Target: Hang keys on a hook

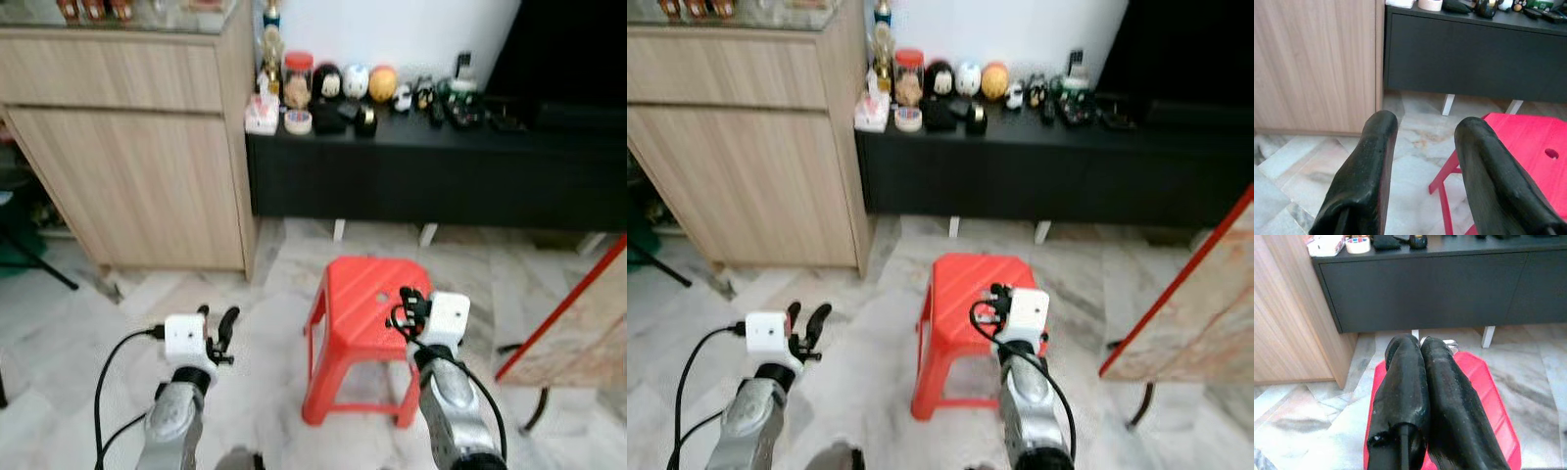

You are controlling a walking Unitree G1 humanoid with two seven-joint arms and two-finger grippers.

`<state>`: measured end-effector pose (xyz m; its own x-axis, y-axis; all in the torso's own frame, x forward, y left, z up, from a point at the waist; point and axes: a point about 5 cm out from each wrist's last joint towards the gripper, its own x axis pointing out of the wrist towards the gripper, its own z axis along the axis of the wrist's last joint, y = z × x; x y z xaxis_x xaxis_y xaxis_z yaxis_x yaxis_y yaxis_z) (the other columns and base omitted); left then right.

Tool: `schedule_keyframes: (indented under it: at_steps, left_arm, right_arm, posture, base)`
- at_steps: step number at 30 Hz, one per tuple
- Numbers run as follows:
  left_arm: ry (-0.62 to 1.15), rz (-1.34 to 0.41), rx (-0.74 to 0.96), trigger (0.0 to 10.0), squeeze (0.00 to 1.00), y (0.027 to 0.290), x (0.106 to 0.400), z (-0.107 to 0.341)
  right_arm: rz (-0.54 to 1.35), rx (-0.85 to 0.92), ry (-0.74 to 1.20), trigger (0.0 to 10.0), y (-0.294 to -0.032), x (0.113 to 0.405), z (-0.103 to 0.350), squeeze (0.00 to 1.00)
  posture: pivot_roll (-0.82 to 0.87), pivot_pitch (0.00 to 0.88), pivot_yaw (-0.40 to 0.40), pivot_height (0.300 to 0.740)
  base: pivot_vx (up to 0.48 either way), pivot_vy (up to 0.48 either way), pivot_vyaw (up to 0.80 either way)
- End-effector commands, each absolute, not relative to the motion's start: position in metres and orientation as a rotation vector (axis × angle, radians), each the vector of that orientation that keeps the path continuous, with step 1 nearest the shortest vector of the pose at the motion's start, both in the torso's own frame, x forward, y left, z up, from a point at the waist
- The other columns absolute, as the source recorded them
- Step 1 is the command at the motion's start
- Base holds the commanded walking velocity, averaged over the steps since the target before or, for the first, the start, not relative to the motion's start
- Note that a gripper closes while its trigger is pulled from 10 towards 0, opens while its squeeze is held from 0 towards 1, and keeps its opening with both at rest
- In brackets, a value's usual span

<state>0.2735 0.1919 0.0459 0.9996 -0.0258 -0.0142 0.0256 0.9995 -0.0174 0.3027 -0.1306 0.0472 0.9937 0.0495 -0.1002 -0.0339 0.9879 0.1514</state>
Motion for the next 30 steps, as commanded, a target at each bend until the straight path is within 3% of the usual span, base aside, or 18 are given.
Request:
schedule_keyframes:
  at_steps: [1,8,13,18,23,30]
  left_arm:
    - [0.015,-0.037,-0.018,10.0,0.00,0.189,0.275,0.045]
    - [0.016,-0.036,-0.013,10.0,0.00,0.189,0.276,0.045]
    - [0.019,-0.039,-0.010,10.0,0.00,0.189,0.277,0.045]
    - [0.017,-0.038,-0.010,10.0,0.00,0.189,0.277,0.046]
    - [0.019,-0.038,-0.005,10.0,0.00,0.190,0.276,0.046]
    - [0.021,-0.040,0.003,10.0,0.00,0.190,0.276,0.046]
  right_arm:
    - [0.041,0.142,0.119,10.0,-0.133,0.303,0.046,0.00]
    - [0.064,0.137,0.186,10.0,-0.131,0.304,0.042,0.00]
    - [0.057,0.100,0.417,10.0,-0.132,0.298,0.018,0.00]
    - [-0.048,0.344,0.472,10.0,-0.137,0.294,0.010,0.00]
    - [-0.034,0.599,0.474,10.0,-0.129,0.297,0.014,0.00]
    - [-0.083,0.719,0.628,10.0,-0.124,0.289,-0.002,0.00]
  posture:
    - [0.08,0.042,-0.114,0.740]
    - [0.08,0.040,-0.116,0.740]
    - [0.07,0.038,-0.115,0.740]
    - [0.08,0.038,-0.118,0.740]
    - [0.08,0.041,-0.116,0.740]
    - [0.08,0.043,-0.115,0.740]
  base:
    - [0.000,0.000,0.00]
    - [0.000,0.000,0.00]
    - [0.000,0.000,0.00]
    - [0.000,0.000,0.00]
    - [0.000,0.000,0.00]
    - [0.000,0.000,0.00]
